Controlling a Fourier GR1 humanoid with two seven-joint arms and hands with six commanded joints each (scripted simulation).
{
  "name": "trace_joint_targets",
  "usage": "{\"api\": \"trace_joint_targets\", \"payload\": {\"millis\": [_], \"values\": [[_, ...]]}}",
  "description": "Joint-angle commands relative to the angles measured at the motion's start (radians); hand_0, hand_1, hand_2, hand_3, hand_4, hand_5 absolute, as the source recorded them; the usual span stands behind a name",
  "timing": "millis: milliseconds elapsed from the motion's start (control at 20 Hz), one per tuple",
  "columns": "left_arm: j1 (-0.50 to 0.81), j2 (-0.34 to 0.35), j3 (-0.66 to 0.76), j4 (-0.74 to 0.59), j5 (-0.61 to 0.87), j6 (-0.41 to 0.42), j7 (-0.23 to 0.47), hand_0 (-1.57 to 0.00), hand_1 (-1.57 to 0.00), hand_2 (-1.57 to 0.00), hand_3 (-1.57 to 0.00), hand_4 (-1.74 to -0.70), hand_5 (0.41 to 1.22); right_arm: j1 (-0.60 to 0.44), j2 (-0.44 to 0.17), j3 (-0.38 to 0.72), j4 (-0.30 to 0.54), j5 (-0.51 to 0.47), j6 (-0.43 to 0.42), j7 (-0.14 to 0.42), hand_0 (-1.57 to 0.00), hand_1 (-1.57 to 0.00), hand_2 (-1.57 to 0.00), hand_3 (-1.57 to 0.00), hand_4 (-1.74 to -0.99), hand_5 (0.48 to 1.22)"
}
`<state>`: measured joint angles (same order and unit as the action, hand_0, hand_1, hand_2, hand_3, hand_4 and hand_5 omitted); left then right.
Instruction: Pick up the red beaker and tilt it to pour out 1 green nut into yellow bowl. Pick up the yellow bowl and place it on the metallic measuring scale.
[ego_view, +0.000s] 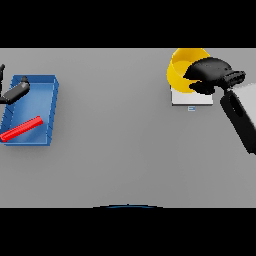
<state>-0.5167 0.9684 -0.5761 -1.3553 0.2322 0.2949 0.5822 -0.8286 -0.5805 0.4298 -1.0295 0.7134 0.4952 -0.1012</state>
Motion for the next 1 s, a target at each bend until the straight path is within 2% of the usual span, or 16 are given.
{"api": "trace_joint_targets", "payload": {"millis": [0,200,300,350,500,650,700,800,900,950], "values": [[0.005,0.004,0.001,0.004,-0.001,0.000,-0.005,0.00,0.00,0.00,0.00,-0.83,0.774,-0.004,0.001,-0.003,0.031,0.003,-0.016,-0.013,-1.57,-1.57,-1.57,-1.17,-1.720,1.221],[0.000,0.009,0.006,0.008,0.003,-0.008,0.003,0.00,0.00,0.00,0.00,-0.82,0.759,-0.029,0.012,-0.007,0.173,0.025,-0.068,-0.041,-1.57,-1.57,-1.57,-1.25,-1.722,1.221],[0.003,0.006,0.003,0.010,0.003,-0.010,0.003,0.00,0.00,0.00,0.00,-0.81,0.757,-0.041,0.028,-0.004,0.246,0.042,-0.113,-0.056,-1.57,-1.57,-1.57,-1.36,-1.724,1.221],[0.008,0.008,0.002,0.000,0.003,-0.005,0.006,0.00,0.00,0.00,0.00,-0.81,0.753,-0.042,0.033,-0.001,0.270,0.046,-0.125,-0.076,-1.57,-1.57,-1.57,-1.39,-1.724,1.221],[0.008,0.017,0.007,0.015,0.007,-0.020,0.000,0.00,0.00,0.00,0.00,-0.80,0.737,-0.056,0.061,-0.004,0.334,0.050,-0.155,-0.079,-1.57,-1.55,-1.57,-1.46,-1.726,1.221],[-0.008,-0.001,0.002,0.022,-0.001,-0.010,0.002,0.00,0.00,0.00,0.00,-0.80,0.725,-0.074,0.086,-0.005,0.405,0.064,-0.184,-0.064,-1.57,-1.49,-1.57,-1.50,-1.727,1.221],[-0.005,0.005,0.003,0.018,-0.001,-0.010,0.005,0.00,0.00,0.00,0.00,-0.81,0.728,-0.071,0.086,-0.003,0.411,0.064,-0.195,-0.083,-1.57,-1.48,-1.57,-1.51,-1.727,1.221],[-0.029,-0.011,0.002,0.044,-0.002,-0.021,0.009,0.00,0.00,0.00,0.00,-0.81,0.734,-0.088,0.096,-0.006,0.443,0.066,-0.204,-0.090,-1.55,-1.42,-1.57,-1.48,-1.721,1.221],[-0.018,-0.013,-0.001,0.034,-0.002,-0.015,0.001,0.00,0.00,0.00,0.00,-0.81,0.740,-0.100,0.111,-0.012,0.488,0.065,-0.204,-0.090,-1.54,-1.41,-1.57,-1.17,-1.728,1.221],[-0.025,-0.020,-0.003,0.041,-0.003,-0.019,0.003,0.00,0.00,0.00,0.00,-0.81,0.745,-0.103,0.109,-0.016,0.490,0.055,-0.188,-0.084,-1.54,-1.44,-1.50,-1.02,-1.659,1.221]]}}
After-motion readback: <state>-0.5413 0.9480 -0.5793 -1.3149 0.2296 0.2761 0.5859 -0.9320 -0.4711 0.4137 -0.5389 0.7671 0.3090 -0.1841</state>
